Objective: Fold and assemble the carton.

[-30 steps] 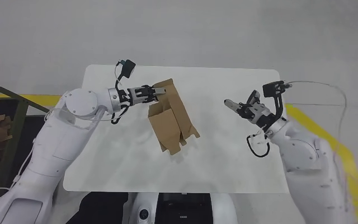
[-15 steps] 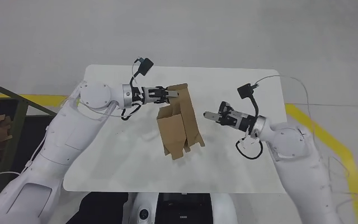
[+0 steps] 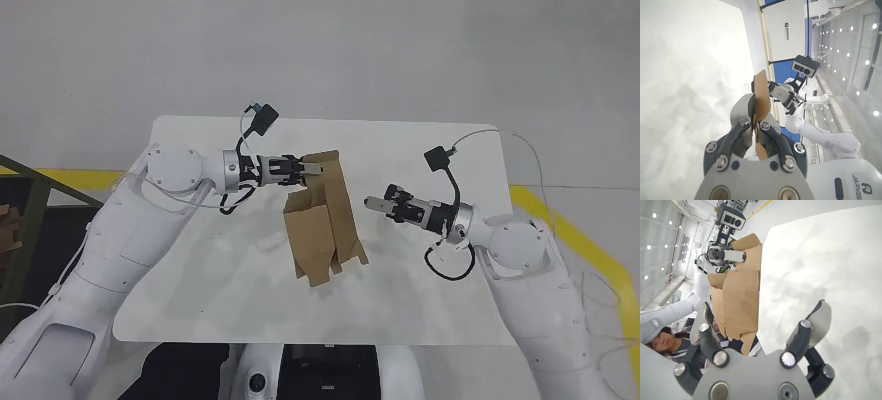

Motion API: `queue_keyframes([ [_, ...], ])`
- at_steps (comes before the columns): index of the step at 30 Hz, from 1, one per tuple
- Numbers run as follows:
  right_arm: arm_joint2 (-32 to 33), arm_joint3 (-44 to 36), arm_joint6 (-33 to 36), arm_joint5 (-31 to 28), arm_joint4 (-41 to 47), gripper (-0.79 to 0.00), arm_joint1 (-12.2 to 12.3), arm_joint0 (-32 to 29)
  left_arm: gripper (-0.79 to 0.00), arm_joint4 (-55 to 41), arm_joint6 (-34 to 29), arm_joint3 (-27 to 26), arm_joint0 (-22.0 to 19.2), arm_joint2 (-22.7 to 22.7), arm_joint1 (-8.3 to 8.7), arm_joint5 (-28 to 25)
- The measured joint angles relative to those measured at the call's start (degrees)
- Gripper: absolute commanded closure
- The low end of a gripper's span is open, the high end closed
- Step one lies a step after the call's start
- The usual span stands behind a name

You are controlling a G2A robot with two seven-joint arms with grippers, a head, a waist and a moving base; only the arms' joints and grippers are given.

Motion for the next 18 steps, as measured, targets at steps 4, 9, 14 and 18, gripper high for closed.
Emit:
queue_keyframes([
  [4, -0.5, 0.7, 0.0, -0.1, 1.9, -0.785, -0.1, -0.3, 0.000, 0.1, 0.8, -0.2, 0.7, -0.1, -0.01, -0.1],
  [9, -2.6, 6.7, 6.9, -3.0, 12.0, -0.785, -0.3, 2.5, 0.000, -0.4, -1.1, 0.9, 0.2, 0.4, -0.34, -1.3],
  [14, -5.7, 13.0, 12.8, -5.9, 18.0, -0.785, -0.7, 6.4, 0.000, -1.6, -4.8, 3.8, -2.7, 3.1, -1.46, -5.6],
  [18, -6.5, 15.9, 15.1, -7.8, 20.5, -0.785, -0.7, 8.0, 0.000, -4.8, -8.0, 7.4, -5.2, 5.1, -2.59, -9.5],
])
